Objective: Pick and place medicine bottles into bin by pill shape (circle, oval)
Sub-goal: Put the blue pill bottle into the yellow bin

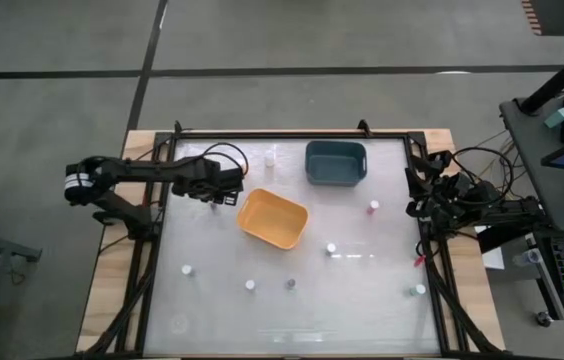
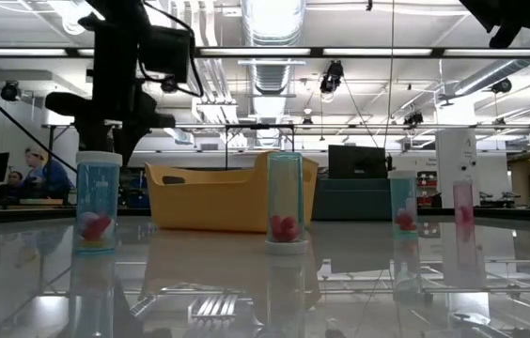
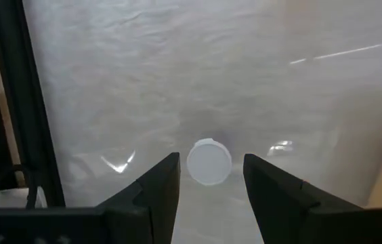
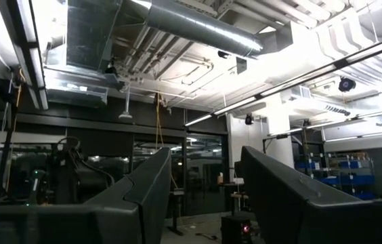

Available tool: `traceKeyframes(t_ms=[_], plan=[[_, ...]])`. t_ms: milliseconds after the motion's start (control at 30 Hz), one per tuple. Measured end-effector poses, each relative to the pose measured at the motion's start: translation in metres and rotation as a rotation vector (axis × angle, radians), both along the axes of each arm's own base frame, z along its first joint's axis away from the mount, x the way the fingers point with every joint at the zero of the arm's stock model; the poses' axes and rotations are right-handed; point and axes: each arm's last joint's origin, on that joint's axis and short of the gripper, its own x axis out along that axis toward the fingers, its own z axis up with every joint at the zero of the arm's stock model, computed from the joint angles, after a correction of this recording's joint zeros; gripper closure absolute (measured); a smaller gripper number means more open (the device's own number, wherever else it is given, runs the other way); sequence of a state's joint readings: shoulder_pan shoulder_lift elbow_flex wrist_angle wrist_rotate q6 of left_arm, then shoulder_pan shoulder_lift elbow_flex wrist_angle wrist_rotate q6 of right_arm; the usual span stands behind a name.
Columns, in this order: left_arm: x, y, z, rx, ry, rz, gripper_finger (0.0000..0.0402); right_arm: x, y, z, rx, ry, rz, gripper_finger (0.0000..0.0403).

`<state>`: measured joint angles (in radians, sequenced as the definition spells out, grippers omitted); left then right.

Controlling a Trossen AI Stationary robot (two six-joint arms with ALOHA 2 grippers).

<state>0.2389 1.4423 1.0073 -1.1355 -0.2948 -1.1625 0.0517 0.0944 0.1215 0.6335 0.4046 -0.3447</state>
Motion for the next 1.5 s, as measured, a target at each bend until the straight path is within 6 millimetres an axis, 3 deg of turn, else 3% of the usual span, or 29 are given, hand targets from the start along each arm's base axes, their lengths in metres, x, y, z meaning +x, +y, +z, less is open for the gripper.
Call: traceKeyframes(t_ms=[300,600,967,1267,1500], plan=[[0.006,0.004,-0.013,-0.025,0.054,-0.01,0.0253,0.0,0.0,0.0,0.0,-0.001,0.0,0.0232],[0.006,0.004,-0.013,-0.022,0.059,-0.008,0.0251,0.0,0.0,0.0,-0.006,0.002,-0.004,0.0232],[0.006,0.004,-0.013,-0.022,0.059,-0.006,0.019,0.0,0.0,0.0,-0.006,0.002,-0.004,0.0232],[0.005,0.004,-0.015,-0.021,0.062,-0.007,0.0205,0.0,0.0,0.0,-0.005,0.002,-0.005,0.0232],[0.003,0.003,-0.031,-0.011,0.036,-0.007,0.0215,0.0,0.0,0.0,-0.006,0.002,-0.004,0.0232]])
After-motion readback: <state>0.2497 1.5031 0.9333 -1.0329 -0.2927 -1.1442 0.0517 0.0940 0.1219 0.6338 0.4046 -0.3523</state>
